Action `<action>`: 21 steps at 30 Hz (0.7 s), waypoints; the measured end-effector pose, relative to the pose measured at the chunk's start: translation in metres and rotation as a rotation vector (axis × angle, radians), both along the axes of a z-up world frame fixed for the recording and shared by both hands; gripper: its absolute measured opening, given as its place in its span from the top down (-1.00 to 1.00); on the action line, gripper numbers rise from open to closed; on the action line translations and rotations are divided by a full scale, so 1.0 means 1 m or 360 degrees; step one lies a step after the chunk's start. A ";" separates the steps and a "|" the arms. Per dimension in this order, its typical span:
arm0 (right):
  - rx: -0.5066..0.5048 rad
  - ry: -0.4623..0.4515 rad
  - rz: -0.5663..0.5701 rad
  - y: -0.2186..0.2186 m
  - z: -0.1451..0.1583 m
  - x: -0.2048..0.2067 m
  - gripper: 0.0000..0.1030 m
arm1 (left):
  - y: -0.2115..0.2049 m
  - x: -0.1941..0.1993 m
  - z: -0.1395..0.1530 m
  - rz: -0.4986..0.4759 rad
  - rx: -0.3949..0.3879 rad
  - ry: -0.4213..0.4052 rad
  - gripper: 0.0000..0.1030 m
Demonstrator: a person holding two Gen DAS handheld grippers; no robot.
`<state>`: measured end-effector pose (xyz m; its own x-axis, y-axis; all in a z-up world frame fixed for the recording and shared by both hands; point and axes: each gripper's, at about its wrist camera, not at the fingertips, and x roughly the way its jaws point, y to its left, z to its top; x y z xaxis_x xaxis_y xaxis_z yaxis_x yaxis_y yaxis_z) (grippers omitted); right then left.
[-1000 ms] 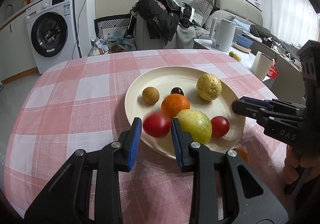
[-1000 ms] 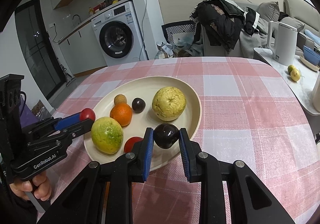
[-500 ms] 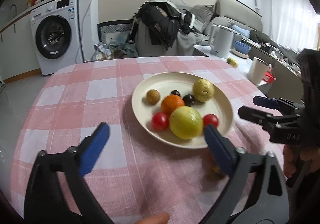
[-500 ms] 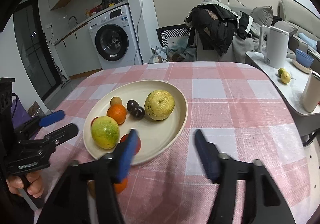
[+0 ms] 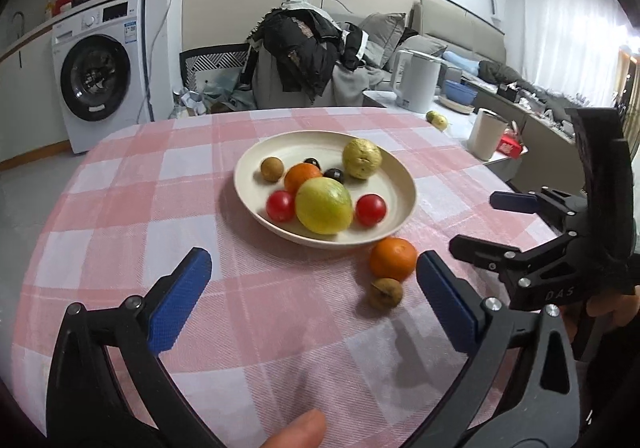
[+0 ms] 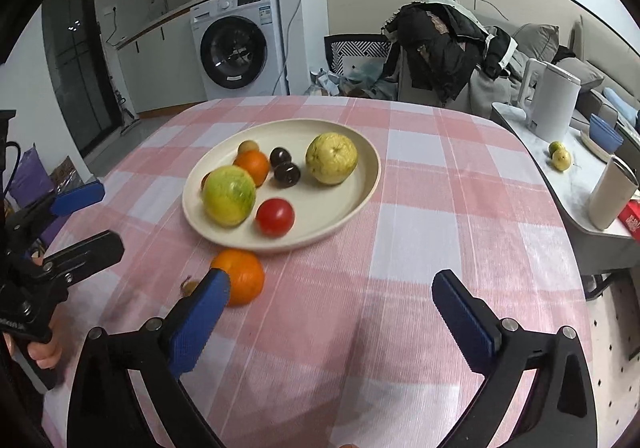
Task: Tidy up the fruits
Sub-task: 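Withdraw both tools toward the brown fruit and orange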
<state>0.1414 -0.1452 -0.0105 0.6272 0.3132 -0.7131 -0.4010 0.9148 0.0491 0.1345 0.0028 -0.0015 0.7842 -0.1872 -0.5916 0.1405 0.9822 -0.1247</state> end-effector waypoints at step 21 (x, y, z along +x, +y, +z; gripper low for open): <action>-0.0040 0.0028 0.0065 0.005 -0.007 -0.006 -1.00 | -0.019 0.004 -0.018 -0.0045 0.0119 0.0082 -0.98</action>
<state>0.1353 -0.1402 -0.0180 0.6017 0.3201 -0.7318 -0.4371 0.8988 0.0338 0.1388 -0.0158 -0.0200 0.7472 -0.1628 -0.6443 0.1635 0.9848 -0.0591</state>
